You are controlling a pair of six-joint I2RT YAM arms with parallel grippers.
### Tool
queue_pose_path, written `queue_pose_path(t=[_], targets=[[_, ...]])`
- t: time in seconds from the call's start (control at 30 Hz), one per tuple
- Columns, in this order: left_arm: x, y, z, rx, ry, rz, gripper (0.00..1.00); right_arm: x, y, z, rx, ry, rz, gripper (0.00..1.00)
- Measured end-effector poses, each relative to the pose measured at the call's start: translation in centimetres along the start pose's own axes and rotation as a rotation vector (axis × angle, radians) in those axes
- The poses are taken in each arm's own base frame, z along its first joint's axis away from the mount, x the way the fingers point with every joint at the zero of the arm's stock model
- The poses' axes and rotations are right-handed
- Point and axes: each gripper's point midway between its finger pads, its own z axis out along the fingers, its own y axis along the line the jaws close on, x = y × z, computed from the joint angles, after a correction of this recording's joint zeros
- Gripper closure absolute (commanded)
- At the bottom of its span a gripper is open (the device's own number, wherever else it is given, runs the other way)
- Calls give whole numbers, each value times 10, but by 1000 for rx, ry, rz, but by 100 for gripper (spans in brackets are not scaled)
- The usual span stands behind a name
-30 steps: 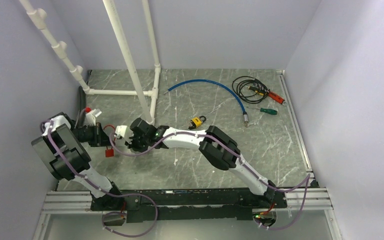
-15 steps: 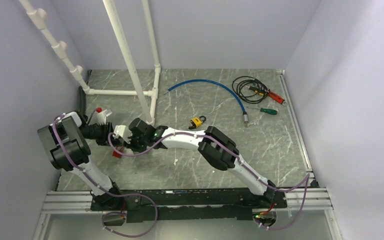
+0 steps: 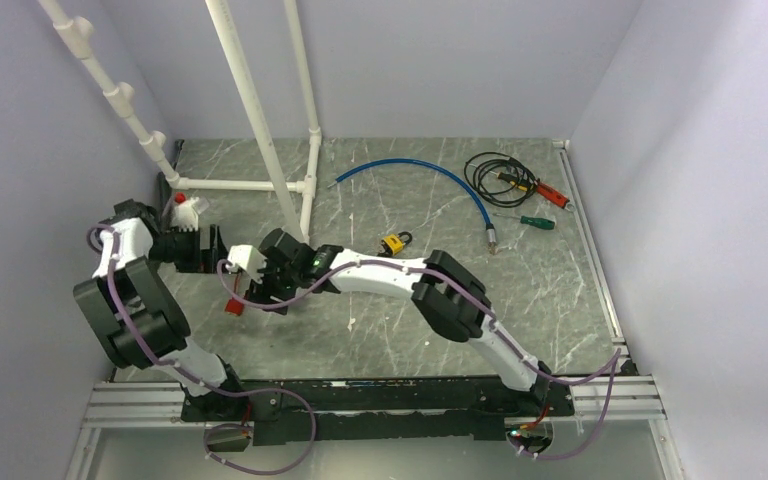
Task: Lock with the key
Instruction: Place the lock at the center of the board, then pick up the lock from the center of the board.
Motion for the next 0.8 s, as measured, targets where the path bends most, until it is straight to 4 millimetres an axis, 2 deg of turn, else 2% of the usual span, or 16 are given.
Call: queue_pose_path(t=[0.2, 0.3, 0.37, 0.43, 0.53, 0.67, 0.8], targets=[[-30, -14, -37, -86, -100, 109, 1, -43, 11, -63, -26, -85, -41, 10], [-37, -29, -49, -72, -109, 141, 0, -51, 19, -102, -42, -118, -63, 4], [-37, -41, -51, -42, -98, 169, 1, -48, 22, -126, -51, -129, -70, 2], [-32, -54, -50, -6, -83, 203, 1, -35, 21, -147, -56, -127, -59, 0], [-13, -76, -47, 19, -64, 271, 0, -1, 10, -175, -53, -106, 1, 0], [12, -119, -40, 34, -30, 448, 1, 45, -24, -208, 7, -82, 115, 1], [29, -160, -22, 81, 61, 641, 1, 82, -61, -242, 103, -79, 217, 3]])
